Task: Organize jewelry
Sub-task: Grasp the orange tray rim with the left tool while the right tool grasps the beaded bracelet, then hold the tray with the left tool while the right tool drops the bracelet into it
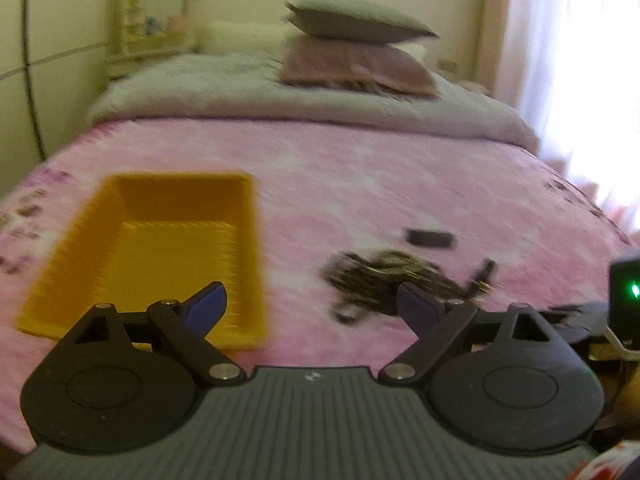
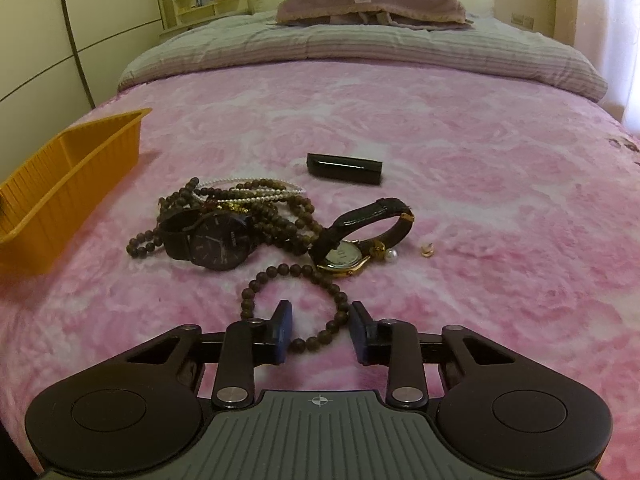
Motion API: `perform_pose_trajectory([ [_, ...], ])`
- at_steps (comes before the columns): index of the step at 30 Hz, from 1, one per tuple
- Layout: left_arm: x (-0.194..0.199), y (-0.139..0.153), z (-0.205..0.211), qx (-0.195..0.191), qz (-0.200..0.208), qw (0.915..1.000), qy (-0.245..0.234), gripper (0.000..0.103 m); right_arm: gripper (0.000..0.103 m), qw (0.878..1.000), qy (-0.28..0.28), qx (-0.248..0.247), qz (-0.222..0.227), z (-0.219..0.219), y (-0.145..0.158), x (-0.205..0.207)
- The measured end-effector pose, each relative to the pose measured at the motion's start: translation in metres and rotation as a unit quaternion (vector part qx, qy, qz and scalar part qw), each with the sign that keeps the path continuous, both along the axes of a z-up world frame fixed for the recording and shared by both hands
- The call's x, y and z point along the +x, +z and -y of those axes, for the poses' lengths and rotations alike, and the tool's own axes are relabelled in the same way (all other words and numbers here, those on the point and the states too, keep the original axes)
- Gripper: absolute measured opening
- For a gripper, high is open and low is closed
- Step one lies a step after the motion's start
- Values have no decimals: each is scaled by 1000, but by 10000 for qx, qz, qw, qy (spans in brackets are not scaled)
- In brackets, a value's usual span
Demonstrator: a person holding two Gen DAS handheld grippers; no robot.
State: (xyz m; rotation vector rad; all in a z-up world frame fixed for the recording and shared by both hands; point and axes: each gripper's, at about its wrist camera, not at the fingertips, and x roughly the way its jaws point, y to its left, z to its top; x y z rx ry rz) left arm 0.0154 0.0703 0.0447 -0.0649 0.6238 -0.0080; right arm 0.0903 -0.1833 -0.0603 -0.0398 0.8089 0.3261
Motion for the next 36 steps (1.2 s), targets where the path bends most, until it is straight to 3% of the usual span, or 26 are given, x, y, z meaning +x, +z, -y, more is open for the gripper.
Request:
perform_pose_trajectory([
  [7,2,11,-74,484,40,9964,700,91,20,9996,-115,-259,-9,-8,-2,6],
  [10,5,10,-104,549,-23,9940,947,91,8,9993,-168,-320,-7,-9,-2,7],
  [14,8,4,-146,457,-196,9919,1169,91,7,9992,-239,-335,13,-12,0,5],
  [18,17,-11,-177,130,-495,9917,1183,87,7,9988,-318,-369,16,-14,2,3],
  [22,21,-30,-196,-319,-795,9902,1101,68,7,9985,-406,-361,19,-15,4,1],
  [24,22,-39,-204,-515,-891,9889,1069,46,7,9984,-439,-366,43,-16,6,1],
  [27,24,-49,-210,-863,-1009,9858,1029,28,7,9982,-445,-391,66,-17,9,2],
  [31,24,-55,-212,-982,-1072,9843,1004,16,7,9982,-468,-368,90,-18,13,2],
  [36,25,-63,-220,-1348,-1206,9784,1002,16,7,9985,-420,-345,96,-21,14,0],
])
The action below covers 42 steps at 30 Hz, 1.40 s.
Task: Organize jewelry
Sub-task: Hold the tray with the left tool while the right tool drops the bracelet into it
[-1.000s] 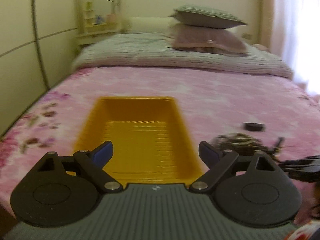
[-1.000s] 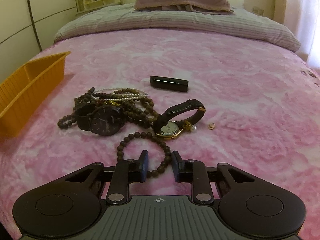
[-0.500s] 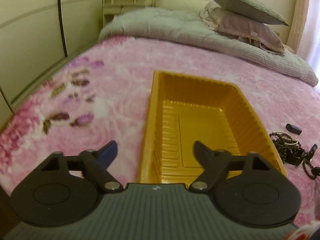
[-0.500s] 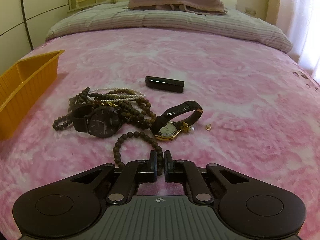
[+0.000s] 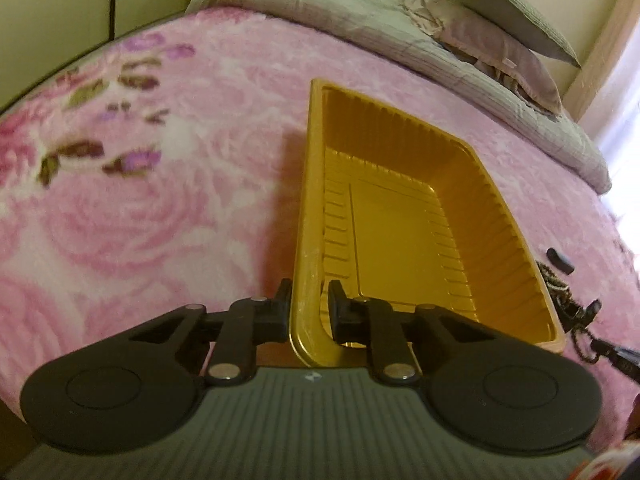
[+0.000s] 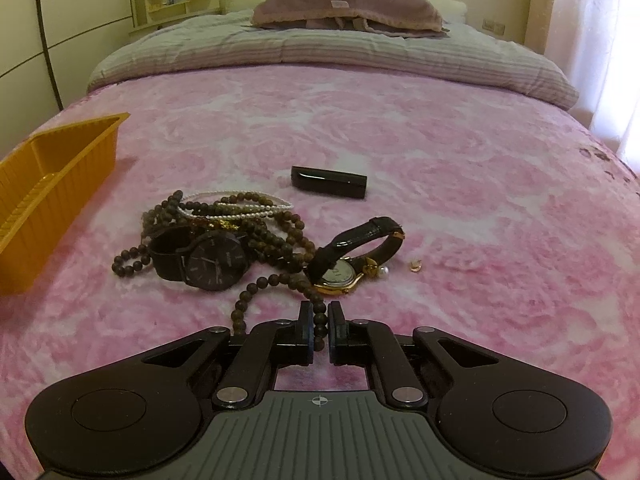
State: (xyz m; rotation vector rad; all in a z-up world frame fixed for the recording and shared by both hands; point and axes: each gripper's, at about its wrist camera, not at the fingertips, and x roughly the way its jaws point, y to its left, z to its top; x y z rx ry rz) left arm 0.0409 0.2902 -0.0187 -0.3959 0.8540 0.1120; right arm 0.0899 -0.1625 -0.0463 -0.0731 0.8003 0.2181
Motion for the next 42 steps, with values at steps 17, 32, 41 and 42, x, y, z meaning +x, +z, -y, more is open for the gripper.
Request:
perform_pose_trajectory([
  [17,9,52,61,1685,381,9787,-1109,12,7,9960,582,358,582,-23,63,-15],
  [32,17,73,84,1860,488,9671,-1666,11,7,9539,2573,1517,296,-146,74,9],
  [41,19,74,84,1659,487,9756,-1352,10,7,9604,2603,927,-358,-156,18,9],
  [42,19,75,83,1575,490,9778,-1293,10,7,9599,2623,929,-352,-154,16,7],
])
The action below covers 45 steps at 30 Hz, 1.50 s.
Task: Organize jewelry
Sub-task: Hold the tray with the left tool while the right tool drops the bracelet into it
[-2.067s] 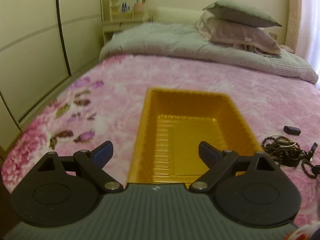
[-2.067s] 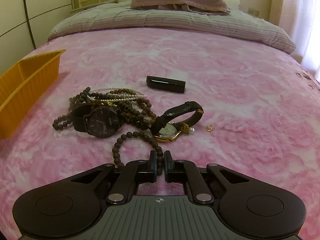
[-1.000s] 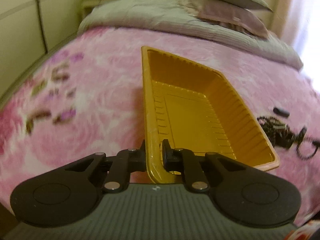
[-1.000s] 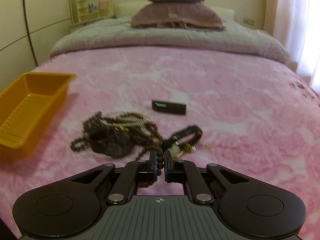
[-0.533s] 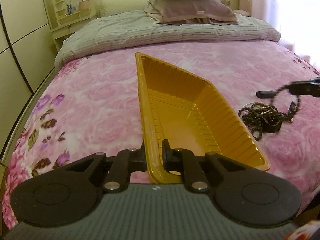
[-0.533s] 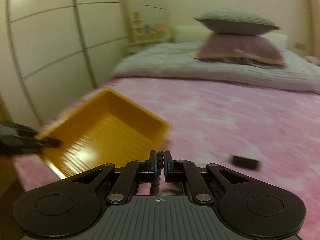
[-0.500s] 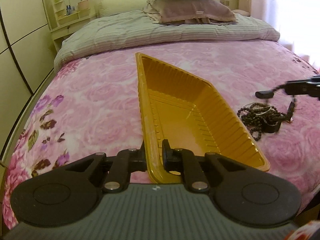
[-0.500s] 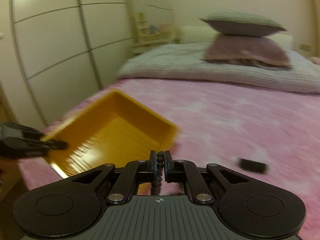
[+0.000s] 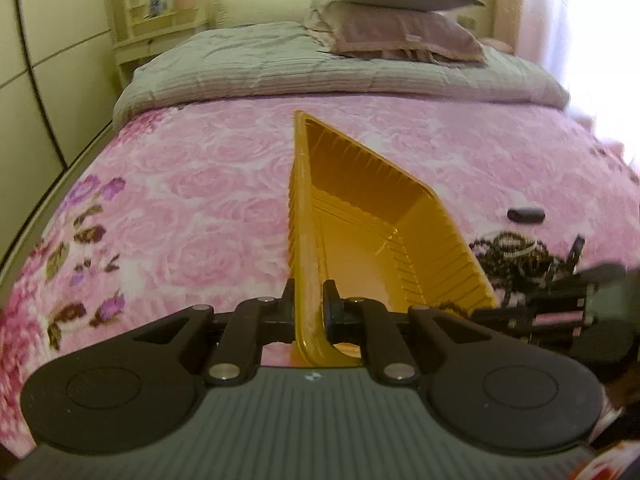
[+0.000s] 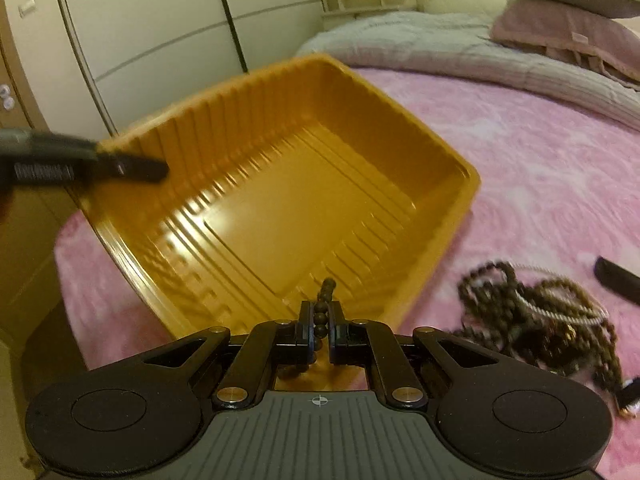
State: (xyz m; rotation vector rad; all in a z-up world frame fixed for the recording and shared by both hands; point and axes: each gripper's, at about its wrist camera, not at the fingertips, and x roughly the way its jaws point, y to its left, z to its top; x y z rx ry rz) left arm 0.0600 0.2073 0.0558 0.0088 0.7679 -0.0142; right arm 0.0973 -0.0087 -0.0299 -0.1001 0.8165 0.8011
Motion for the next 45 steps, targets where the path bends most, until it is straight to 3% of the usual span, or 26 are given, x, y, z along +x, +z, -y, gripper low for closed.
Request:
perform_pose_trajectory([
  [7,2,-1,-6,-510,-109,9974,500,11,7,9998,65,-107,139,-7,-4,-12],
  [14,8,-8,-6,-454,-434,9967,508,17,7,9998,92,-66,145,-3,-5,-15],
  [16,7,-7,-4,-296,-411,9973,536,10,7,9999,79,-40,121,-2,-5,-14],
  [21,10,-9,1,-38,-571,9974,433,9,7,9999,93,-13,121,-1,-6,-13],
  [26,14,-13,-13,-501,-686,9944,622,11,7,9998,105,-27,185,-3,-7,-15],
  [28,13,-13,-9,-313,-659,9958,558,9,7,9997,111,-29,195,-3,-7,-15],
  [30,10,-11,7,286,-580,9974,322,6,7,9999,76,29,144,-2,-7,-15],
  [33,7,-9,18,566,-460,9971,207,5,7,9999,42,145,34,0,-6,-11],
  [36,5,-7,23,658,-375,9969,193,5,18,9995,-5,297,80,9,-1,-14],
  [38,5,-7,27,723,-354,9967,144,5,40,9984,-55,534,148,21,5,-19],
  [41,6,-8,30,722,-348,9967,98,5,47,9966,-398,686,221,42,12,-27],
  [45,8,-8,28,723,-325,9967,151,4,49,9906,-916,984,241,79,16,-31],
])
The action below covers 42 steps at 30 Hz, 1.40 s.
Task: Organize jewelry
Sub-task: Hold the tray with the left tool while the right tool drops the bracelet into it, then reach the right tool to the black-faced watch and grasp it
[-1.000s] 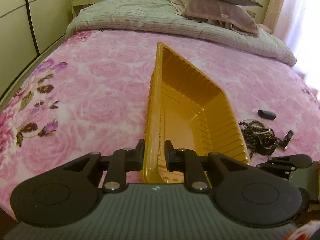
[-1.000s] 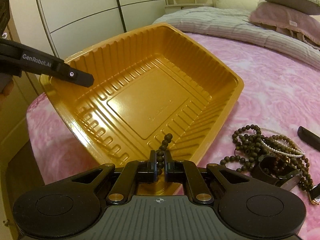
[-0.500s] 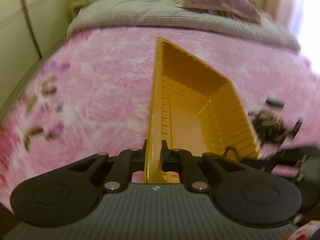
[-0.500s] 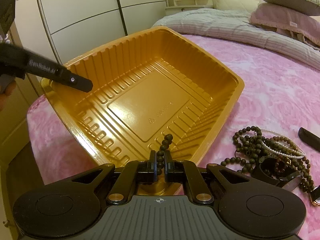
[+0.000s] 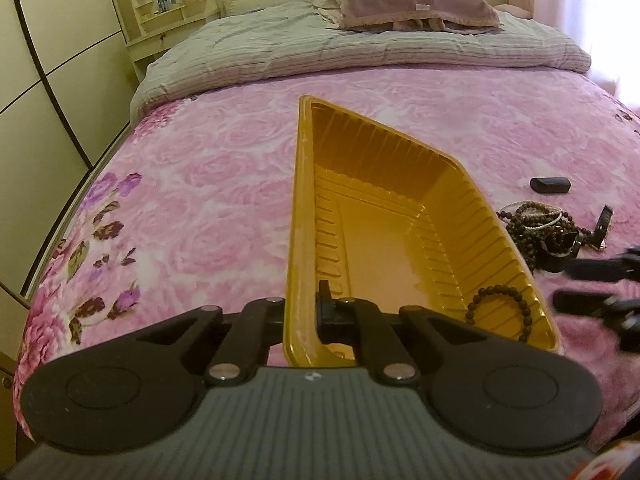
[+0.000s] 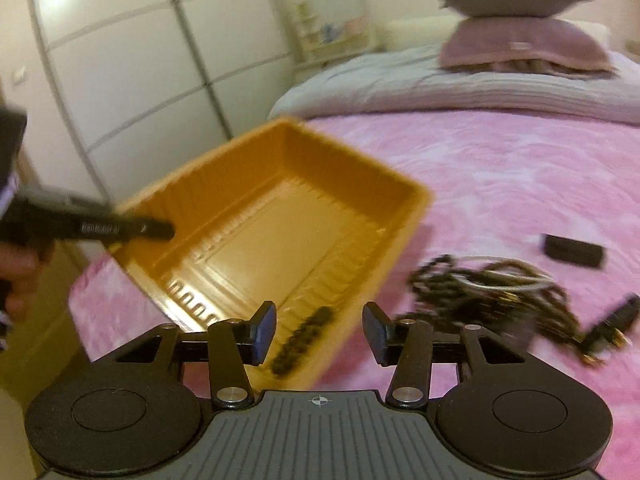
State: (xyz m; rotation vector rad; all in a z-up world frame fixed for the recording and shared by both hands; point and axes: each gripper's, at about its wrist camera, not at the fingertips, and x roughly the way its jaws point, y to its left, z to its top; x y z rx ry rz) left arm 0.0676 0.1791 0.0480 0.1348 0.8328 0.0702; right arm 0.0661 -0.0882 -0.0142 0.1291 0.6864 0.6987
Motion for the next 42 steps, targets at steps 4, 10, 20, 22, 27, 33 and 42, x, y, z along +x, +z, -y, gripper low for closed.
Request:
perform_pose_trajectory([
  [4,-4,5,3,288,114,9995,11,3,49,9971,-683,-311,123,38,-3,-3],
  [10,-13,4,17,723,194,9969,-227,3,49,9819,-1738,-719,-220,97,-17,16],
  [20,-16,1,16,679,199,9974,-149,3,49,9930,-835,-830,-43,72,-24,27],
  [22,-15,1,16,671,180,9975,-145,3,49,9935,-547,-1001,66,57,-29,30],
  [27,-13,2,15,666,142,9976,-150,3,50,9919,-358,-1202,203,39,-44,44],
  [33,-13,2,15,656,148,9976,-143,3,54,9929,-341,-1119,199,37,-50,55],
  [42,-12,1,14,632,151,9978,-136,3,68,9972,-556,-259,-417,51,-54,65],
])
